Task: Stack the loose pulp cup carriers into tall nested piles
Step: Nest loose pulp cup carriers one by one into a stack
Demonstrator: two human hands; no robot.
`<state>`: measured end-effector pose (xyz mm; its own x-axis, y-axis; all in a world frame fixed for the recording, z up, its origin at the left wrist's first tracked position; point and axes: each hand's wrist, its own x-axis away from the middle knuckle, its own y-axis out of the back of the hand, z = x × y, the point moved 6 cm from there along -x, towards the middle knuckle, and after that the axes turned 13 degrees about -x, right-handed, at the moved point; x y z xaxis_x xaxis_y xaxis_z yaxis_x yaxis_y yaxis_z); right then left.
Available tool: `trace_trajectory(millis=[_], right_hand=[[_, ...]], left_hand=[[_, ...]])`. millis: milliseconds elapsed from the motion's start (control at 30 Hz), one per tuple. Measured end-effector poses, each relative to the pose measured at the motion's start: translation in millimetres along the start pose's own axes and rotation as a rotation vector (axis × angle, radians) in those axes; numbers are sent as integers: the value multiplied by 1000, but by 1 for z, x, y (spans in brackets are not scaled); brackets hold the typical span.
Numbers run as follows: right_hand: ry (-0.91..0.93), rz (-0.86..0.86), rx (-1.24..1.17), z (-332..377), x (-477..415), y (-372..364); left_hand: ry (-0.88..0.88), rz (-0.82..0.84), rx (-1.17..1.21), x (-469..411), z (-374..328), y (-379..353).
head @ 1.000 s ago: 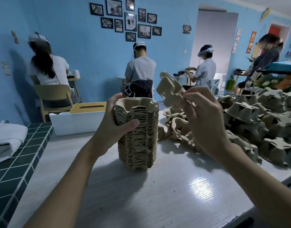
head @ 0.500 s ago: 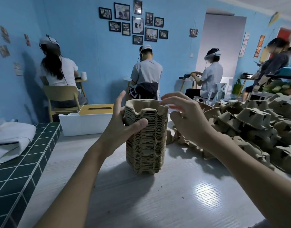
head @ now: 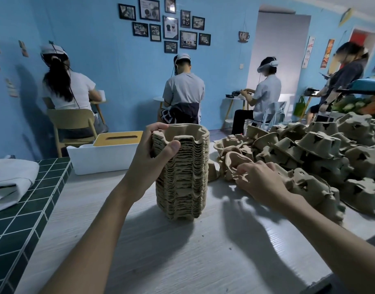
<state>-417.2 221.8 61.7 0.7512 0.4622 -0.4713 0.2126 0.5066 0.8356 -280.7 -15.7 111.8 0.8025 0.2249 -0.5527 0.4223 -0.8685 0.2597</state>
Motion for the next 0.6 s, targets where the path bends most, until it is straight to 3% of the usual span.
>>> trace_trajectory(millis=[167, 467, 600], right_hand=[[-27, 21, 234, -6, -4, -11], [106, -104, -113, 12, 6, -7], [193, 52, -55, 17, 22, -8]], left_hand=[[-13, 3, -10, 0, -1, 0], [-32, 11, -30, -1, -1, 1], [-26, 13, -22, 0, -1, 0]])
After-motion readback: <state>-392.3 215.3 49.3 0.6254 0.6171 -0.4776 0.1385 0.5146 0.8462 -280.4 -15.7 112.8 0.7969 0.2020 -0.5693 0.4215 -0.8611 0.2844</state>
